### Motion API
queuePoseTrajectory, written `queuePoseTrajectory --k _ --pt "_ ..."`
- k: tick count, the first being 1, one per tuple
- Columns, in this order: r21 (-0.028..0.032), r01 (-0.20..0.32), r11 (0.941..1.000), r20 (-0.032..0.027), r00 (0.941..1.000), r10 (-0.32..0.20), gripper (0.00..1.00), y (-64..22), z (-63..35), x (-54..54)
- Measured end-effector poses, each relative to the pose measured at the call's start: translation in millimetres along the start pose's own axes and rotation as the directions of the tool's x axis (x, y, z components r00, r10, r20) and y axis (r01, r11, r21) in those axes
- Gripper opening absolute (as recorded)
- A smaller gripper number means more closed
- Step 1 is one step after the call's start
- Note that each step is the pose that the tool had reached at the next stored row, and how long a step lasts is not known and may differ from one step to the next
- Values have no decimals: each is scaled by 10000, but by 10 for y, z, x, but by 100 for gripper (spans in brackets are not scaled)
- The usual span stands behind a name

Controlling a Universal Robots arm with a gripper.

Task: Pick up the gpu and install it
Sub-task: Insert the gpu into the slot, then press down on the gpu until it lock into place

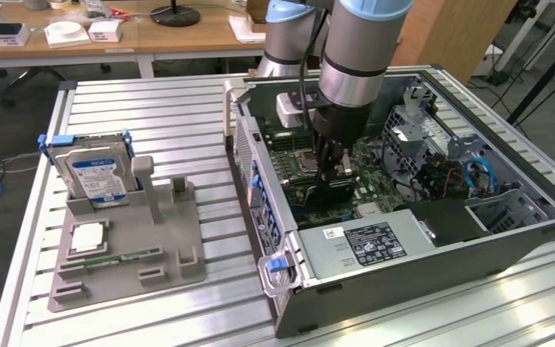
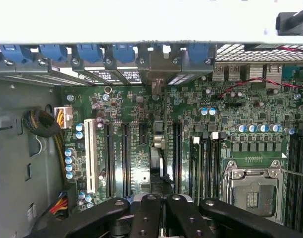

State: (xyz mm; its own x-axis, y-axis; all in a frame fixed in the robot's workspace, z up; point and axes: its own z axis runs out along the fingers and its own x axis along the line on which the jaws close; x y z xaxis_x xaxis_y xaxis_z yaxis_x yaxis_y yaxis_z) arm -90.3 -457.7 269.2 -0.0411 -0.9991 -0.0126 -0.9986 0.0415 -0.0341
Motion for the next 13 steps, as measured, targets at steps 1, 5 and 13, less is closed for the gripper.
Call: queuePoseTrajectory --k 1,5,13 --pt "8 0 10000 0 10000 0 11 1 0 0" --pt "40 0 10000 2 10000 0 11 5 0 0" --pt "104 1 9999 5 10000 -1 11 14 0 1"
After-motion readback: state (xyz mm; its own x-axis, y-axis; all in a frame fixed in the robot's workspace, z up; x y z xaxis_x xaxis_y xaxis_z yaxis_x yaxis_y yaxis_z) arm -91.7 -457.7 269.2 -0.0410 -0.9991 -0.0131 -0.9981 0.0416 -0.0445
